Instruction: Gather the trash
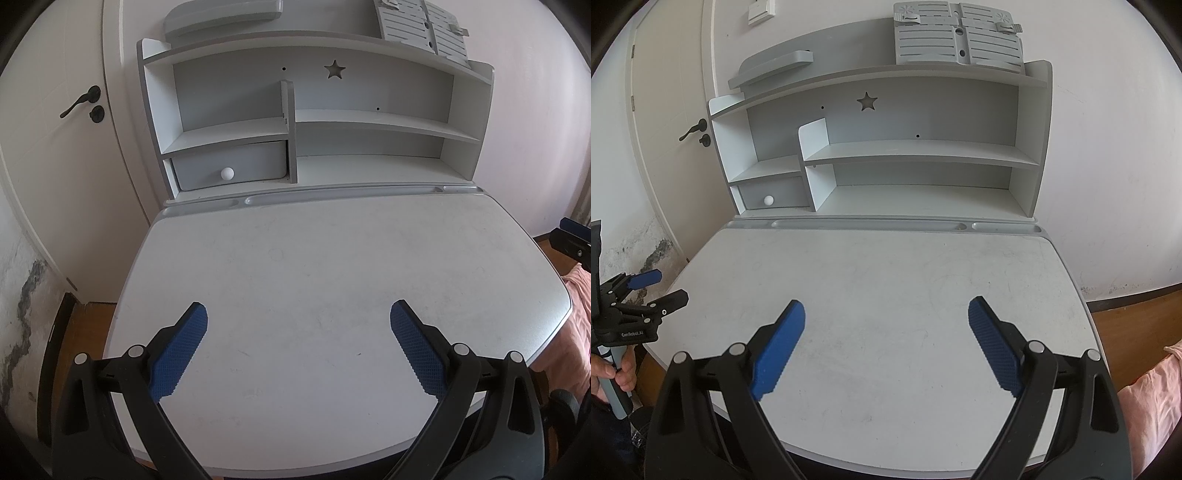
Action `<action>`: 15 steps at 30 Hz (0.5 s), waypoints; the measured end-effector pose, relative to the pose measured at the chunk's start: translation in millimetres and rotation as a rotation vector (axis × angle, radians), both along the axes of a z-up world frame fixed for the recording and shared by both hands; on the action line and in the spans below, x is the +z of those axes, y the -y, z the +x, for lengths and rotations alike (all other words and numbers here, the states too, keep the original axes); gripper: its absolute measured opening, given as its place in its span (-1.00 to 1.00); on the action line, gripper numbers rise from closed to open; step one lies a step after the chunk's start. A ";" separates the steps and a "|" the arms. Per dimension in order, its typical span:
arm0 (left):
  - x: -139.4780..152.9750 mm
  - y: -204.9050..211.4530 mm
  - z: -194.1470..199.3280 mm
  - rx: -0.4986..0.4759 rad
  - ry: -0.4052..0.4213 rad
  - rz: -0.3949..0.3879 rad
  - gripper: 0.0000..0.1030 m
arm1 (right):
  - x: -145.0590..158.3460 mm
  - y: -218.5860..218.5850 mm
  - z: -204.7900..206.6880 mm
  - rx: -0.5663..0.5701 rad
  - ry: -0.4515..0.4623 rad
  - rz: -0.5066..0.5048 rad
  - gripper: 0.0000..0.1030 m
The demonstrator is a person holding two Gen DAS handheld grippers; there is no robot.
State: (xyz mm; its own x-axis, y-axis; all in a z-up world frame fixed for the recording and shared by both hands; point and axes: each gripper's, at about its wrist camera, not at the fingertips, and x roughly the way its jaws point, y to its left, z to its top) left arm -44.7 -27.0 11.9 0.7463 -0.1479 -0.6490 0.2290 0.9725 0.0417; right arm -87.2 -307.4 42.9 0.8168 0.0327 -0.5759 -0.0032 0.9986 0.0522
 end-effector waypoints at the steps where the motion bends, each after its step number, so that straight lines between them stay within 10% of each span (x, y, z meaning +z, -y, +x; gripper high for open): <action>1: -0.3 0.1 -1.2 0.003 -0.001 0.000 0.87 | 0.2 0.0 0.0 0.000 0.000 0.000 0.69; 15: -0.8 1.7 -4.8 0.011 -0.004 0.003 0.87 | -1.0 2.1 -2.1 0.000 -0.001 0.002 0.69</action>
